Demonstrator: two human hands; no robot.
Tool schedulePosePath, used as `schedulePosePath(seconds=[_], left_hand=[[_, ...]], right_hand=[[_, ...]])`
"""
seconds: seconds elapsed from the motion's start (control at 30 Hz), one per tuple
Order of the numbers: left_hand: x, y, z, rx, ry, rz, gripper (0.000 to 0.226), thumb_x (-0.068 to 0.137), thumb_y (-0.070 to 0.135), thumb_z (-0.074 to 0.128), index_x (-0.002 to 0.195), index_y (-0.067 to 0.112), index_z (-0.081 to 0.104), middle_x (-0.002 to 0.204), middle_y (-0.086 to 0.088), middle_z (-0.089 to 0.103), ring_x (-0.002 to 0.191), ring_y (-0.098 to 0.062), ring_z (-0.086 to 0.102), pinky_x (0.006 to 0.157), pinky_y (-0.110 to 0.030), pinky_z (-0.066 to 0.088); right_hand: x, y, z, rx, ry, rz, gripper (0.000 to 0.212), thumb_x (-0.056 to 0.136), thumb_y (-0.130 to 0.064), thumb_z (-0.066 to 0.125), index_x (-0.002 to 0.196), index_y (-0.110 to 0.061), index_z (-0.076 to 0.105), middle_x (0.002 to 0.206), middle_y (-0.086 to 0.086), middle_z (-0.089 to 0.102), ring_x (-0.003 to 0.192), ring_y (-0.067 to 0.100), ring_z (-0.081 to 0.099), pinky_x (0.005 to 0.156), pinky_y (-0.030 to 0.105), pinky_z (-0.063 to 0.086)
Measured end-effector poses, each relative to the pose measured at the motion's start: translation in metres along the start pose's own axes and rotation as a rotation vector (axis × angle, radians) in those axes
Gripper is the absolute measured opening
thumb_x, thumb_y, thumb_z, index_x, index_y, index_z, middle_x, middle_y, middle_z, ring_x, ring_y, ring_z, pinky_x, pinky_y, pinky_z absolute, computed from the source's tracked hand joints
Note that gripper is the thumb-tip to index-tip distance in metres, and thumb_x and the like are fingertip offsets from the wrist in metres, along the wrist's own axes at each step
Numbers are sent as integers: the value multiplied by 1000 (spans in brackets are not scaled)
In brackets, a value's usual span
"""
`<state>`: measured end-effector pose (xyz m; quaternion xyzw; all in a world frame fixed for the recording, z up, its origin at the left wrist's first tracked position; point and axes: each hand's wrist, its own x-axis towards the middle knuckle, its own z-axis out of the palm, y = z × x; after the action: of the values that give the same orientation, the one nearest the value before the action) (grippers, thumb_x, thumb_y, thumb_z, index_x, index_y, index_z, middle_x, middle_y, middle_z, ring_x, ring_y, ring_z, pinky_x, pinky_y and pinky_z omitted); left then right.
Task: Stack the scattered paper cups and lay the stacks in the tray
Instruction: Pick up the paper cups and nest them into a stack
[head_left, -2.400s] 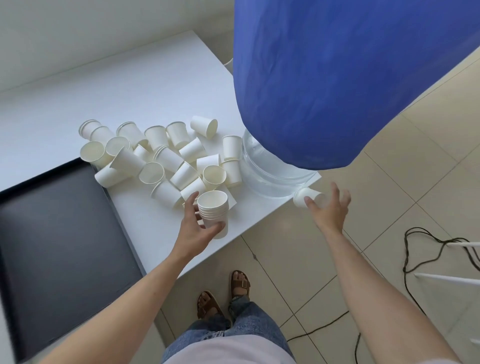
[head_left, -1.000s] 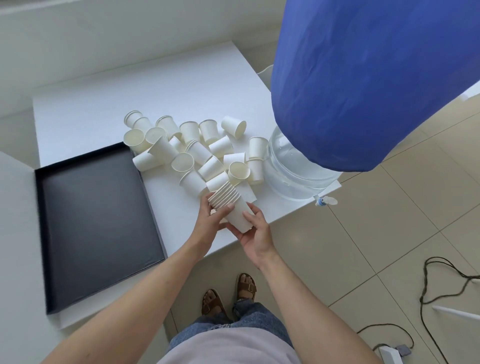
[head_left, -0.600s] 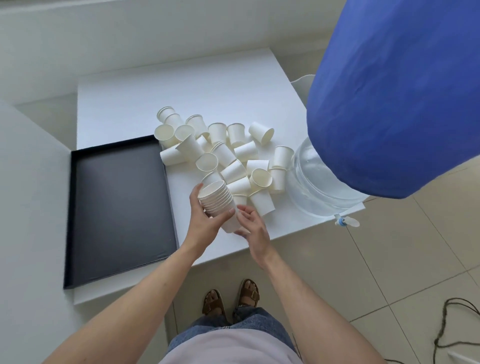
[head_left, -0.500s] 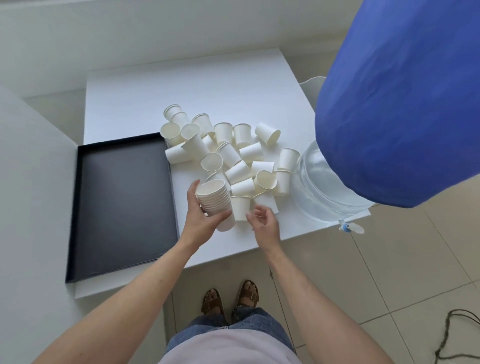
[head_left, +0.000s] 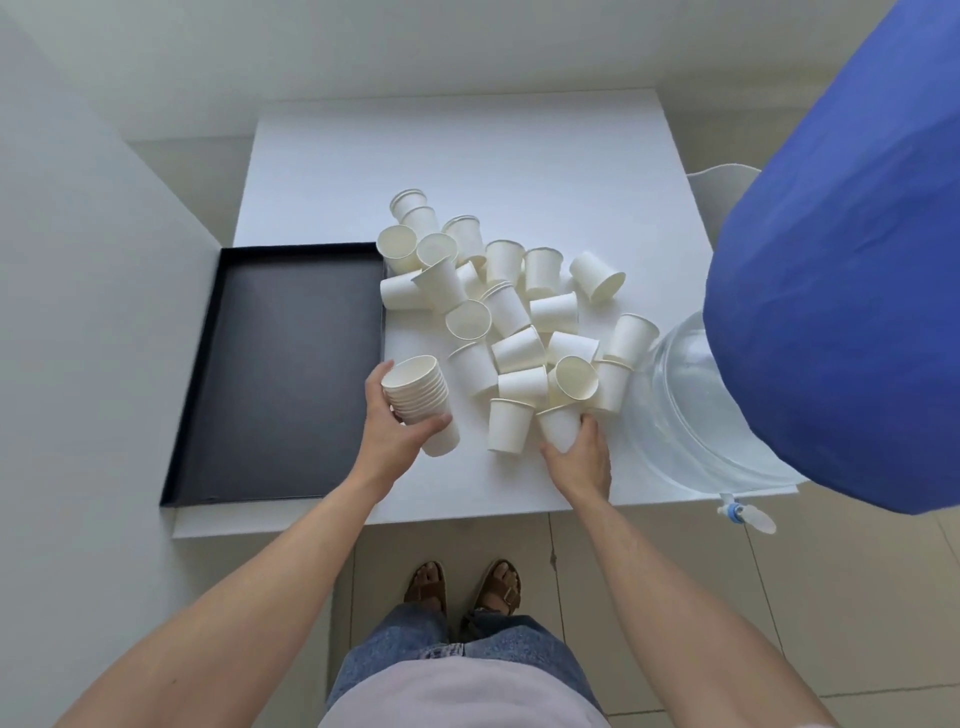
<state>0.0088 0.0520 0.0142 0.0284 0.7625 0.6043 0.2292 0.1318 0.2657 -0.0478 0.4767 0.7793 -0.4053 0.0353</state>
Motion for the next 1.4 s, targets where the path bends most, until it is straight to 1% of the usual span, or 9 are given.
schedulePosePath(seconds=[0.17,0.27,0.37,0.57,0.7,1.03,1.1,1.23,1.4], left_hand=[[3,-2,0,-81,78,-23,94,72,11,86,139,39,27,125,12,49,101,9,57,82,-20,47],[8,0,-1,-180,114,-48,97,70,16,88,143,34,26,130,4,48,115,-13,55,92,-38,51],[12,6,0,-241,98,-45,98,64,22,88,141,36,29,130,3,48,115,-17,55,97,-48,51],[13,16,1,-234,-23,7,84,58,30,90,122,53,40,123,6,54,103,-7,60,79,-28,53],[9,17,-2,-164,-79,52,80,61,32,89,121,54,40,122,7,55,106,-3,59,78,-17,51],[12,10,-15,-73,-157,74,77,70,23,89,119,54,38,117,8,57,96,-2,65,70,-20,55],[17,9,-19,-39,-121,87,76,70,23,88,118,54,38,117,8,57,94,-2,65,72,-20,55],[28,6,-28,-80,-83,51,75,72,21,88,122,41,36,119,-1,55,96,-5,63,72,-19,54],[34,-1,-37,-77,-98,17,76,71,19,88,125,34,36,120,-2,55,89,4,63,69,-15,52]], right_hand=[[-31,10,-1,231,38,50,49,74,-18,73,117,-18,49,111,3,59,101,25,58,79,35,49],[-57,15,1,261,62,52,53,68,-13,72,109,-27,43,105,0,59,90,21,58,71,31,46],[-77,5,10,209,16,-27,56,67,-16,72,113,-29,42,106,-4,56,93,20,56,72,32,48],[-80,-65,30,195,-124,-256,56,67,-23,73,116,-27,46,106,-7,56,93,16,55,66,24,45],[-78,-99,38,271,-171,-306,53,68,-26,77,113,-25,48,105,-4,60,94,18,61,72,34,55],[-81,-95,51,342,-241,-366,66,76,-47,80,130,-29,47,126,-12,60,112,1,57,88,24,53],[-78,-85,51,303,-159,-326,71,77,-52,77,136,-26,46,131,-12,55,119,3,51,93,25,48],[-66,-67,52,184,160,-137,52,85,-46,70,126,-24,48,121,-5,53,119,19,49,87,30,41],[-38,-63,58,57,76,119,80,84,-43,72,143,-8,31,145,13,41,134,33,38,101,45,41]])
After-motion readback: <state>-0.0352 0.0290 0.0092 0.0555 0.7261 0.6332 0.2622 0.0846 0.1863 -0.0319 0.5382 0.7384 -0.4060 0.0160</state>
